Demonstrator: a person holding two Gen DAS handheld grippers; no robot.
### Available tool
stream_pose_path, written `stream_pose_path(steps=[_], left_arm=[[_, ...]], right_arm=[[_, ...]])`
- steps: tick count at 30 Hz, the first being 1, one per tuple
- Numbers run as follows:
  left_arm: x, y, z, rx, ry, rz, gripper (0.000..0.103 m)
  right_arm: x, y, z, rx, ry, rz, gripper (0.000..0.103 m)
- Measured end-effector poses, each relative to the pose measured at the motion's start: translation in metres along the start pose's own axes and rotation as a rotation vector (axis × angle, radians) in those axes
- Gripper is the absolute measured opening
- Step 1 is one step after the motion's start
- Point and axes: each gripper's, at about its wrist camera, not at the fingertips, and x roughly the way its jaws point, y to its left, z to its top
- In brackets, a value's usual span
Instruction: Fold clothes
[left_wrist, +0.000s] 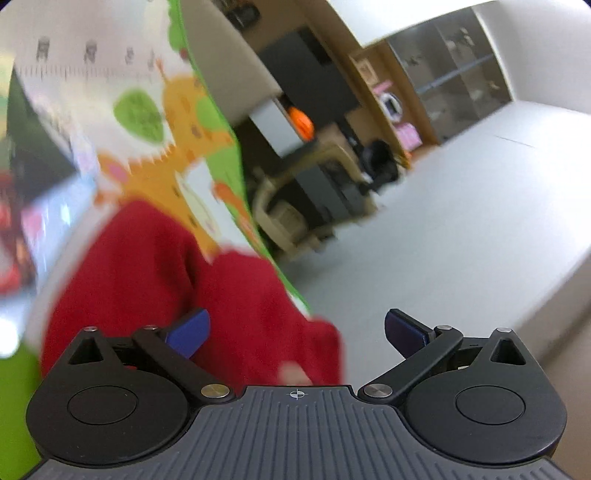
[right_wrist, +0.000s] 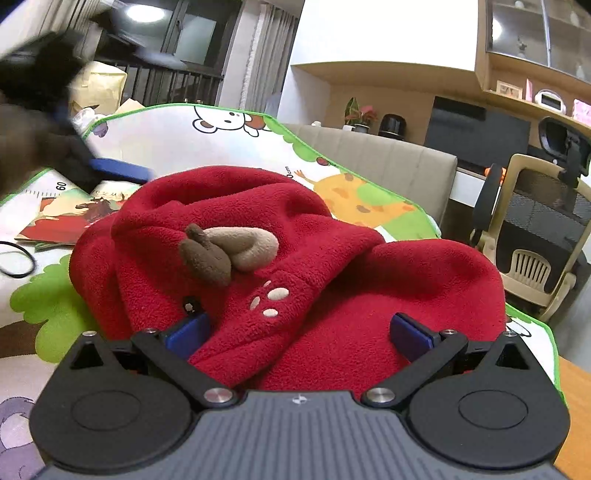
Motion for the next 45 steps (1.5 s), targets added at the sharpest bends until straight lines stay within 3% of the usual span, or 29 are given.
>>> stream_pose_path(steps=[4,6,8,10,12,15,16,18,20,23,26,29,31,34,36,38,41,43,45], left_arm=[[0.005,0.017,-0.038,-0.071,0.171,-0.001,0.103],[0.013,0.029,-0.048,-0.105,0.202,0.029,0.103],[0.024,0.041,-0.052,-0.143,0.214,0.050,0.103],[0.036,0.051,-0.051,-0.182,0.221,0.106,0.103],[0.043,0.052,-0.046,-0.185,0.210,0.126,0.103],[0.055,0.053,-0.033,-0.173,0.204,0.131,0.103],[0.059,0.057,-0.028,-0.182,0.204,0.130,0.103],[0.070,0.063,-0.018,-0.204,0.200,0.132,0.103],[0.080,0.062,-0.001,-0.177,0.179,0.153,0.103],[0.099,0.057,0.034,-0.080,0.124,0.229,0.103],[0.116,0.056,0.068,-0.016,0.073,0.295,0.103],[0.126,0.053,0.091,0.070,0.010,0.380,0.103],[0.122,0.047,0.090,0.126,-0.019,0.439,0.103],[0.093,0.032,0.072,0.166,0.012,0.432,0.103],[0.074,0.026,0.057,0.196,0.048,0.415,0.103],[0.064,0.019,0.036,0.233,0.086,0.405,0.103],[0.065,0.014,0.006,0.307,0.145,0.422,0.103],[0.071,0.011,-0.013,0.371,0.179,0.446,0.103],[0.074,0.010,-0.023,0.422,0.186,0.470,0.103]], right_arm=[[-0.001,-0.005,0.004,0.021,0.022,0.028,0.103],[-0.004,-0.026,0.014,0.118,0.048,0.102,0.103],[-0.018,-0.054,0.028,0.233,-0.020,0.099,0.103],[-0.027,-0.076,0.040,0.264,-0.080,-0.018,0.103],[-0.015,-0.090,0.049,0.175,-0.062,-0.273,0.103],[0.037,-0.108,0.038,0.017,0.070,-0.464,0.103],[0.056,-0.113,0.030,-0.014,0.133,-0.473,0.103],[0.087,-0.117,0.011,-0.031,0.254,-0.419,0.103],[0.086,-0.122,0.007,0.051,0.265,-0.398,0.103],[0.069,-0.109,0.002,0.003,0.266,-0.362,0.103],[0.045,-0.082,-0.004,-0.007,0.274,-0.271,0.103],[0.023,-0.042,-0.007,0.031,0.284,-0.021,0.103],[0.013,-0.003,-0.011,-0.049,0.282,0.120,0.103],[-0.018,0.022,-0.009,-0.195,0.161,0.166,0.103],[-0.036,0.001,0.006,-0.097,0.076,0.186,0.103],[-0.042,-0.033,0.022,0.072,0.006,0.159,0.103],[-0.014,-0.081,0.032,0.294,0.011,0.004,0.103],[0.020,-0.096,0.028,0.316,0.090,-0.145,0.103],[0.062,-0.095,0.014,0.202,0.220,-0.267,0.103]])
